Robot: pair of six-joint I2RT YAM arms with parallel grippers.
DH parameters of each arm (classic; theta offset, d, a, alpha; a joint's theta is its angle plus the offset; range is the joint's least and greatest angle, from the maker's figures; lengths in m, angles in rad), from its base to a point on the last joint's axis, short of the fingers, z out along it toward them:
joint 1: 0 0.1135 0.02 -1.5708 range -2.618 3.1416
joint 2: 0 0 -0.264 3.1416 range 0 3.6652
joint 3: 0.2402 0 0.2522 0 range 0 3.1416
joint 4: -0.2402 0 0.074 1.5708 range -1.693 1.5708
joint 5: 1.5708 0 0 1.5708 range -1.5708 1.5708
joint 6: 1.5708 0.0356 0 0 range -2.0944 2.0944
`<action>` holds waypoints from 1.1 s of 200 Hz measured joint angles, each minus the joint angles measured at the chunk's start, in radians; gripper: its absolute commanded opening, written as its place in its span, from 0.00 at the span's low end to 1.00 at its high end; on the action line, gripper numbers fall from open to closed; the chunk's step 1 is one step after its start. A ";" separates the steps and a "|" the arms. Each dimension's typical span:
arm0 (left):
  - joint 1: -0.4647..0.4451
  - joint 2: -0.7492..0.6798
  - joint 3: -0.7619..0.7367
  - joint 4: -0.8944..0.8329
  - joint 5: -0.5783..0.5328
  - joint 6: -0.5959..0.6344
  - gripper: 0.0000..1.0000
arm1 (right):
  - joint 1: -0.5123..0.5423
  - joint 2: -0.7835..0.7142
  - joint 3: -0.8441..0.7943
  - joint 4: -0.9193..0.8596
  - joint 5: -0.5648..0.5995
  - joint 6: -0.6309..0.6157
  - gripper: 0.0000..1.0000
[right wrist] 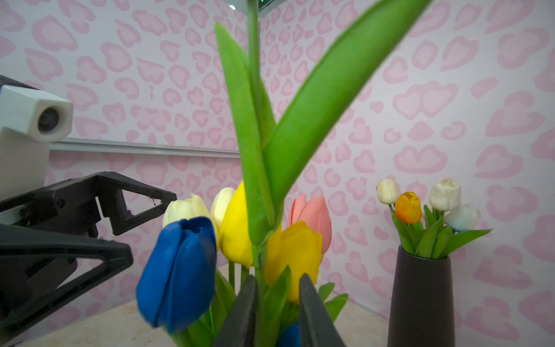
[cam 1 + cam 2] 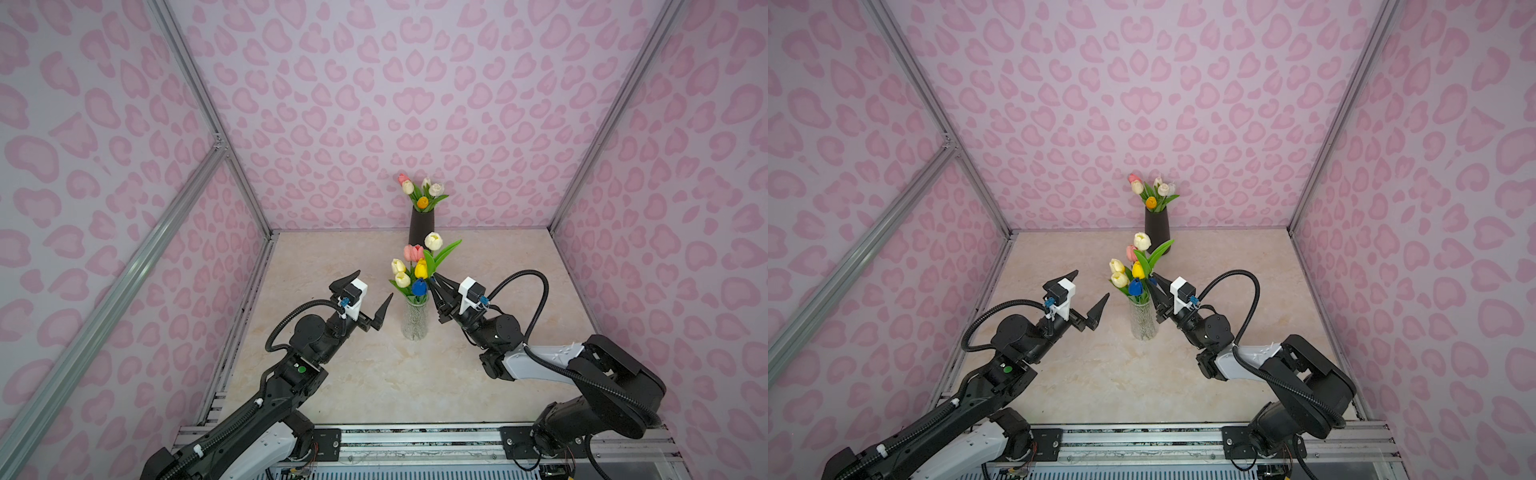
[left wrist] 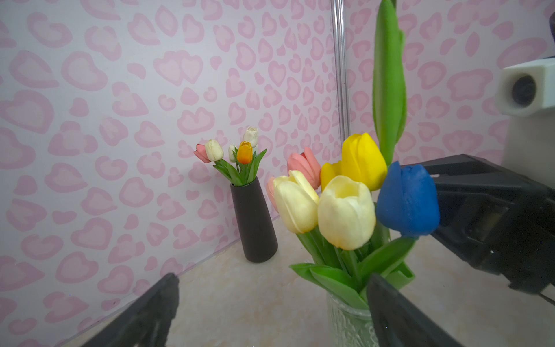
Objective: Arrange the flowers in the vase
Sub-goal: 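Lower the cream tulip stem into the glass vase with the right gripper, then open and withdraw the right gripper while the left gripper reaches toward the vase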
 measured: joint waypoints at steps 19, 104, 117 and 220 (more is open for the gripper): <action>0.000 -0.006 -0.002 -0.002 0.000 0.001 0.99 | -0.007 -0.045 -0.027 -0.003 -0.008 0.002 0.41; 0.000 0.029 -0.007 -0.004 -0.008 0.003 0.99 | -0.031 -0.314 0.058 -0.464 -0.027 -0.052 0.12; 0.000 0.037 -0.006 -0.005 -0.007 0.003 0.99 | -0.032 -0.304 0.076 -0.527 -0.043 -0.059 0.14; 0.000 0.055 -0.003 -0.004 -0.008 0.003 0.99 | -0.032 -0.213 0.163 -0.789 -0.071 -0.071 0.19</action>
